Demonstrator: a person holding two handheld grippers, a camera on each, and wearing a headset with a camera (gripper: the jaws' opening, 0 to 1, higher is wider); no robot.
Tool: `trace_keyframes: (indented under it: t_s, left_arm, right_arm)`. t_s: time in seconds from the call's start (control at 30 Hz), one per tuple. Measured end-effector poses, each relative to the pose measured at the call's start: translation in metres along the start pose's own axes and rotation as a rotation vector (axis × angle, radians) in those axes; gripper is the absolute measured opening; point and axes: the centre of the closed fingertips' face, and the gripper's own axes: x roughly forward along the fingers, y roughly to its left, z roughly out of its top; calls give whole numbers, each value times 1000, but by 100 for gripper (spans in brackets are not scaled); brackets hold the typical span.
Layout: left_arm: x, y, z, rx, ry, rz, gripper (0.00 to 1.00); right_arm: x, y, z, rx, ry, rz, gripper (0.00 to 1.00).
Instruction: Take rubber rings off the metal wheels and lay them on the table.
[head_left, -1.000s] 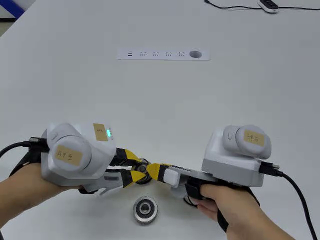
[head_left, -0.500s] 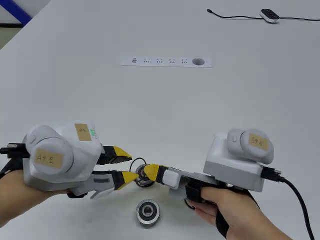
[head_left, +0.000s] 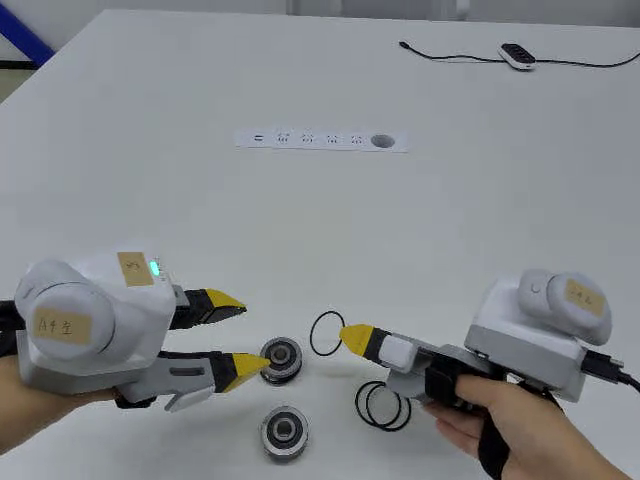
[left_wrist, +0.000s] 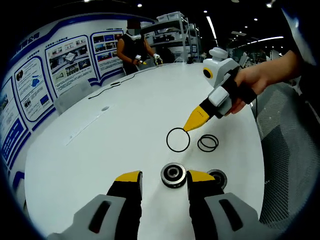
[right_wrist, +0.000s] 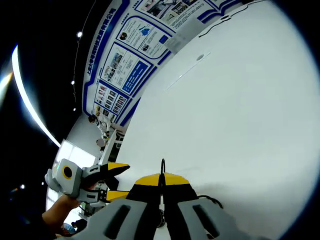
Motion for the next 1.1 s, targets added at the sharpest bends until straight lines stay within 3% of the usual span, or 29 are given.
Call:
trace_keyframes:
  t_s: [0.2,0.43,1.1]
  left_arm:
    - [-2,0,0,-6,-8,11,41]
    - [-3,-5,-1,-13,-13,10,41]
    - [-4,-8,2,-20,-21,14,41]
  right_arm:
    - [-18,-16,-8,51,1,-43,2]
    - [-32,-24,-28,96,23,-60,2]
    - [-45,-45,-41,146,37,-139,2]
